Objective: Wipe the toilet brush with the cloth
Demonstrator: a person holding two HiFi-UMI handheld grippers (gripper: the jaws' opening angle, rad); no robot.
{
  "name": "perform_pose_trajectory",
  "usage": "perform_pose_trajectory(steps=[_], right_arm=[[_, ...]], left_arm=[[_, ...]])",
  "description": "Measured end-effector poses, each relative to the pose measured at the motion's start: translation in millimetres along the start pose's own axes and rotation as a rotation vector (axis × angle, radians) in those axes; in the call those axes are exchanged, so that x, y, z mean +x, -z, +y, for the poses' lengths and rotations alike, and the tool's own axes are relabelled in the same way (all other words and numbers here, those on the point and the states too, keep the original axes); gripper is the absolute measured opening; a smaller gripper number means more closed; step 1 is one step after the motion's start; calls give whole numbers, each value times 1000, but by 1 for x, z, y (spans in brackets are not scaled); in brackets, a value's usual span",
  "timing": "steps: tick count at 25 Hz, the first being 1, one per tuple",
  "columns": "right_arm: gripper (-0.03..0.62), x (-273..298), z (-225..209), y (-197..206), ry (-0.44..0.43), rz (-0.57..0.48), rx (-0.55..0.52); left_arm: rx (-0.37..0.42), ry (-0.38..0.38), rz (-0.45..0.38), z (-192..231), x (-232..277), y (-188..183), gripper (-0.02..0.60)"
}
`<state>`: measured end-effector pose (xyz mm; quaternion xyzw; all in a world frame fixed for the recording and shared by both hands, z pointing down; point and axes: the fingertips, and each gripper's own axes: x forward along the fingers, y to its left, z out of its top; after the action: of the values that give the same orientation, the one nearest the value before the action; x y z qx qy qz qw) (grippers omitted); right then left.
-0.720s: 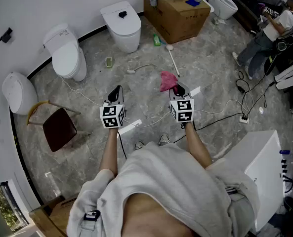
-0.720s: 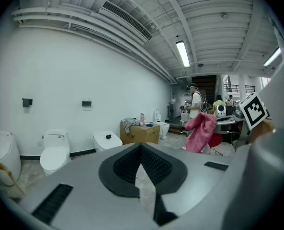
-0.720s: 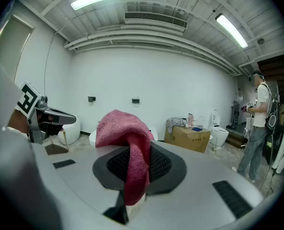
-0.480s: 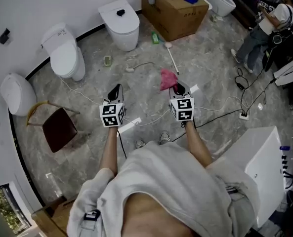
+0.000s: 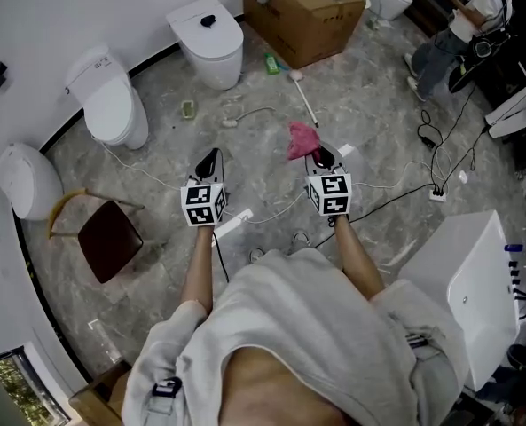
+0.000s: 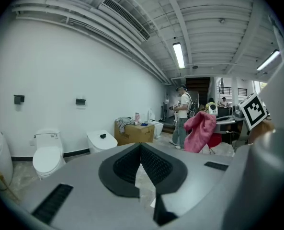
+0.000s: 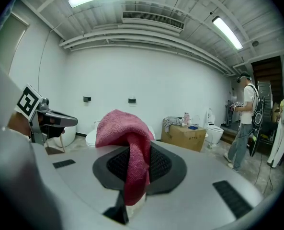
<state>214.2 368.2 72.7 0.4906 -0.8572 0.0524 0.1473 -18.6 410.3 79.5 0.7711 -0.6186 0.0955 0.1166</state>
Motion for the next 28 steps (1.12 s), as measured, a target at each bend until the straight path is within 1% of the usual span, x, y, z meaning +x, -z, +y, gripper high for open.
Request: perform_pose_trajectory(steps=[5,10,14,21,28], right_arm=[[63,-5,12,8,23,17,1],[63,2,18,22,19,59,11],[63,17,17,22,8,68,7],[63,89,8,13,-32,59,15],[63,184,-20,-19,-86,45,29]], left_arm=[[-2,37,12,5,0,9,20],[-33,43,37,12,8,23,20],[-34,40,51,21,18,26,20],[-32,-23,68,67,57,21,20],[-21,-83,82,111,129,-15,20]])
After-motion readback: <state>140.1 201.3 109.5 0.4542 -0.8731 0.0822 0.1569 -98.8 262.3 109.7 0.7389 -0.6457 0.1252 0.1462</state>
